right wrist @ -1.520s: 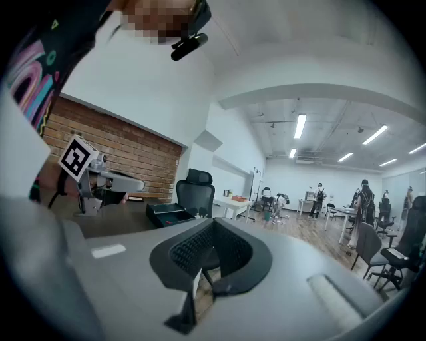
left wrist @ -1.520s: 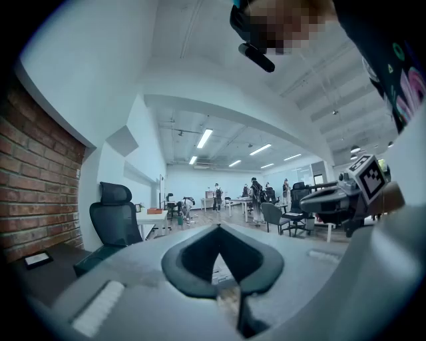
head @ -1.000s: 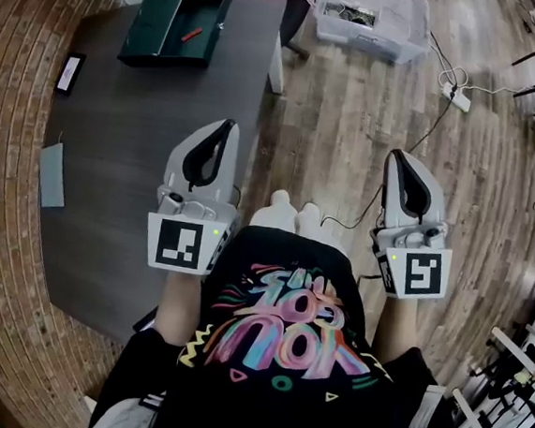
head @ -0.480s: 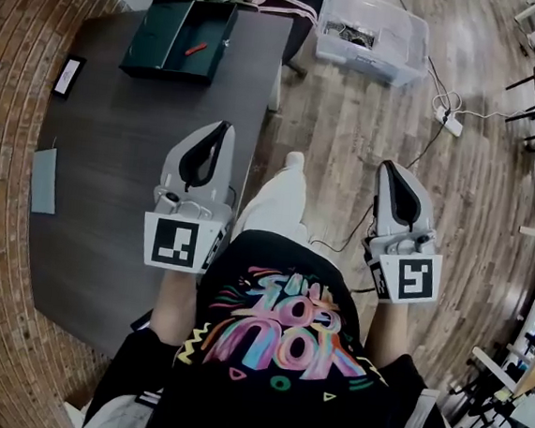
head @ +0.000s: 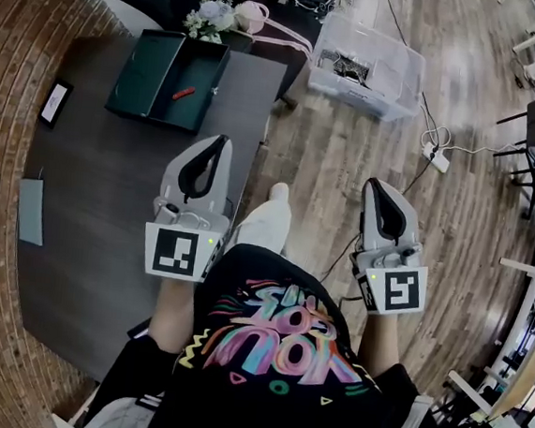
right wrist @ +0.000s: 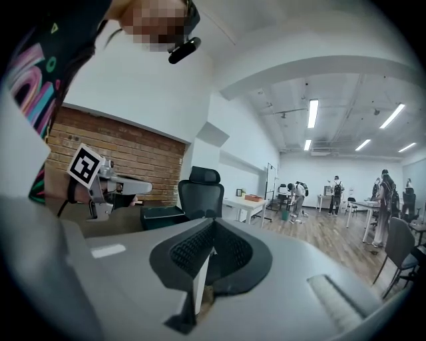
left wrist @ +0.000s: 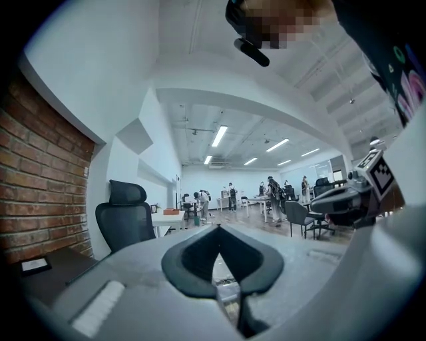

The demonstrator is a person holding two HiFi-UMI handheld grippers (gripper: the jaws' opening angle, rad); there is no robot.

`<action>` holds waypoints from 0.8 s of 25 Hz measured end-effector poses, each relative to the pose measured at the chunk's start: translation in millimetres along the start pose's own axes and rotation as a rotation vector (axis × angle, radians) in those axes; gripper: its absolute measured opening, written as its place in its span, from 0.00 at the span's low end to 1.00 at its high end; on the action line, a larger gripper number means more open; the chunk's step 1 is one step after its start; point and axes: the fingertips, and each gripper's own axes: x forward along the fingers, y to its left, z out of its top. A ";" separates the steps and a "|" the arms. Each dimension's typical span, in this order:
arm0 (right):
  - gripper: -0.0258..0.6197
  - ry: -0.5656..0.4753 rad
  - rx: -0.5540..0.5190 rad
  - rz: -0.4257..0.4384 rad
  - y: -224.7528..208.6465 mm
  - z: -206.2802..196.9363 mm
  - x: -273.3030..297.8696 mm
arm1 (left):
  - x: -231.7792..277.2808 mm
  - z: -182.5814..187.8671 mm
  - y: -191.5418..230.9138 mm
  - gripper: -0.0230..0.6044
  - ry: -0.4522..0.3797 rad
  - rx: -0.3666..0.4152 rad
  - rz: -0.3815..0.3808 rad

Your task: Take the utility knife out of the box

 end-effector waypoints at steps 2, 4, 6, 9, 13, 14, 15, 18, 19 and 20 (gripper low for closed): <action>0.04 -0.004 -0.005 0.011 -8.6 6.2 18.5 | 18.0 5.8 10.0 0.04 -0.015 -0.005 0.009; 0.04 -0.008 -0.001 0.010 -18.5 12.2 33.5 | 35.6 12.9 17.7 0.04 -0.035 -0.004 0.011; 0.04 -0.009 0.000 0.001 -29.4 17.7 45.0 | 52.5 19.2 22.8 0.04 -0.051 -0.008 0.006; 0.04 -0.003 -0.011 -0.012 -43.0 25.4 67.0 | 76.1 26.5 35.7 0.04 -0.059 -0.022 -0.001; 0.04 0.010 -0.022 -0.007 -54.6 30.4 100.8 | 98.9 30.7 59.0 0.04 -0.078 -0.016 0.002; 0.04 0.007 -0.019 -0.004 -56.6 32.5 108.5 | 102.5 30.1 63.9 0.04 -0.078 -0.021 0.009; 0.04 0.005 -0.017 0.002 -57.6 34.1 115.4 | 104.9 28.3 68.7 0.04 -0.071 -0.030 0.020; 0.04 0.009 -0.017 0.036 -52.7 36.0 133.5 | 105.9 21.4 84.1 0.04 -0.053 -0.037 0.060; 0.04 0.012 -0.021 0.054 -49.2 35.9 139.2 | 104.3 19.4 88.9 0.04 -0.051 -0.039 0.076; 0.04 0.016 -0.025 0.072 -45.7 35.3 145.2 | 101.9 16.5 93.4 0.04 -0.044 -0.046 0.095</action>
